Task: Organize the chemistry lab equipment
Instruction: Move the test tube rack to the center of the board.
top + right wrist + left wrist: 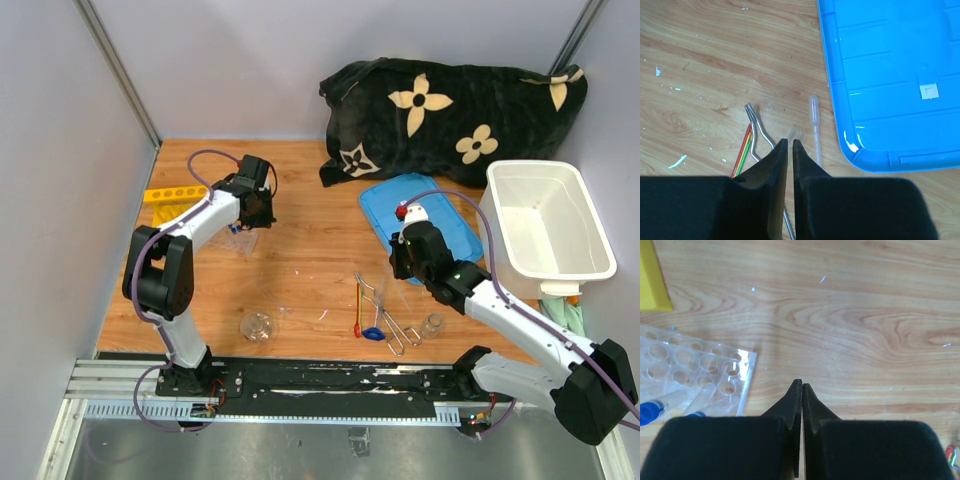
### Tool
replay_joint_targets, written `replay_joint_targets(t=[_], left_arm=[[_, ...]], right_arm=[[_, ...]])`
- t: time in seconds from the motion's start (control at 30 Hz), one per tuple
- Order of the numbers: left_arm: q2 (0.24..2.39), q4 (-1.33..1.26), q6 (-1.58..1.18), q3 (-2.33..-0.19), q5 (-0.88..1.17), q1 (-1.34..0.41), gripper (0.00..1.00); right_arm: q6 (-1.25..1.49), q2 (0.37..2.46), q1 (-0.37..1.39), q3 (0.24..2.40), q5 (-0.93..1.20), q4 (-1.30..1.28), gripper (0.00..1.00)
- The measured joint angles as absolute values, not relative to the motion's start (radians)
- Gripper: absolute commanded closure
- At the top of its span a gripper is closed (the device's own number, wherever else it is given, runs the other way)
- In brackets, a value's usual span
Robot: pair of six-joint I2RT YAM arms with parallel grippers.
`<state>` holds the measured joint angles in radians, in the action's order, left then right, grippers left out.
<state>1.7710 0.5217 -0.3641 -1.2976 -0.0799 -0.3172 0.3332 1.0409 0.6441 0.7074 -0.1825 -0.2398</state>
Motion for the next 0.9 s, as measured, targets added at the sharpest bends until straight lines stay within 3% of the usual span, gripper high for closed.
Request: replay_joint_targets(t=[0.43,0.9], left_arm=[[1.834,0.554,-0.365,-1.308,-0.129,-0.316,1.00],[1.872,0.617,-0.333,-1.343,-0.356,-0.316,0.99]], right_arm=[[0.333,1.020,0.644,0.689,-0.185,-0.237,0.91],[0.333,0.998,0.644,0.662,-0.193,-0.236,0.91]])
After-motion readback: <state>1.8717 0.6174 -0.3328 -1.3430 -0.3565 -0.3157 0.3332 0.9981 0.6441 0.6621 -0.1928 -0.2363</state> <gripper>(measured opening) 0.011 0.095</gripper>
